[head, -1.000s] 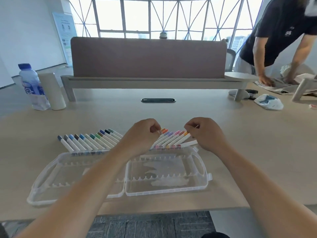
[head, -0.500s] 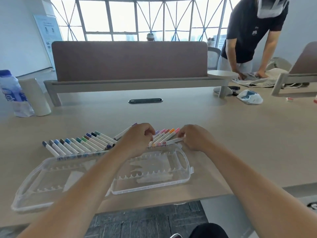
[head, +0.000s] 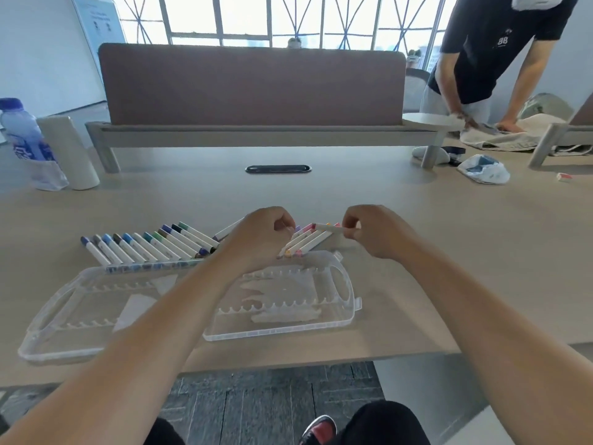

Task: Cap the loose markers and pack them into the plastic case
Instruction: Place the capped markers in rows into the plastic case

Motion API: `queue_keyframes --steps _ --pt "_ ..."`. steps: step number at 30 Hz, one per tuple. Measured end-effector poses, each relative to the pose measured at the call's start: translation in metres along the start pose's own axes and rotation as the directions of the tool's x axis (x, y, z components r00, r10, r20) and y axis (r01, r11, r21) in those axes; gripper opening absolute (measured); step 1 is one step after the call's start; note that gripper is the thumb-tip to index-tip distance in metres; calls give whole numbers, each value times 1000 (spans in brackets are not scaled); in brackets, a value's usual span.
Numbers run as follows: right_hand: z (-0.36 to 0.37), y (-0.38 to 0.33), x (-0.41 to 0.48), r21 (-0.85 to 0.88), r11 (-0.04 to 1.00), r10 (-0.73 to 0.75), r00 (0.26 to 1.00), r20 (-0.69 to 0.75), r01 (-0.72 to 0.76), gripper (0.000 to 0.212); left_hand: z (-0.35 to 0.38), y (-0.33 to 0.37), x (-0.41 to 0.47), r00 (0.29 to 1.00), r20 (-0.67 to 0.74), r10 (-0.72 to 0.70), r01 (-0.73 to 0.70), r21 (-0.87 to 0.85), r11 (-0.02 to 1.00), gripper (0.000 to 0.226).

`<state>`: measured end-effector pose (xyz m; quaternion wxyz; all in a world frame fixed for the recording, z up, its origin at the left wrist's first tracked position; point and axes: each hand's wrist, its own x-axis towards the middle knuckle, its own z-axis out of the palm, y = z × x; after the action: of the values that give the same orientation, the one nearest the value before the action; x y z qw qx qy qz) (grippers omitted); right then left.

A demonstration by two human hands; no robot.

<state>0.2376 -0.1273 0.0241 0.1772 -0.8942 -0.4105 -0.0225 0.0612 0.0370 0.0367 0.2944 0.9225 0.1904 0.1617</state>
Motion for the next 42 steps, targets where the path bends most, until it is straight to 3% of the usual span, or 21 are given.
queue_keyframes --steps 6,10,15,18,24,33,42 --pt "-24 -38 -14 201 979 18 999 46 -27 6 1 6 -7 1000 -3 -13 13 -4 1000 11" --pt "-29 -62 -26 357 920 114 983 147 -160 15 1 6 -18 999 14 -34 34 -19 999 8" --pt "-15 -74 -45 301 918 149 928 342 -259 18 9 13 -36 989 145 41 -39 -14 999 35" --pt "-11 -74 -52 319 897 172 907 385 -306 12 14 22 -44 971 226 76 -88 43 995 46" --pt "-12 -73 -59 225 935 172 904 392 -275 21 23 26 -50 936 345 74 -104 69 992 57" --pt "-9 -62 -57 276 922 170 924 343 -272 21 28 25 -54 934 338 120 -196 201 960 64" --pt "-2 -61 -54 216 957 113 933 342 -196 23 33 23 -50 937 327 124 -203 219 954 67"
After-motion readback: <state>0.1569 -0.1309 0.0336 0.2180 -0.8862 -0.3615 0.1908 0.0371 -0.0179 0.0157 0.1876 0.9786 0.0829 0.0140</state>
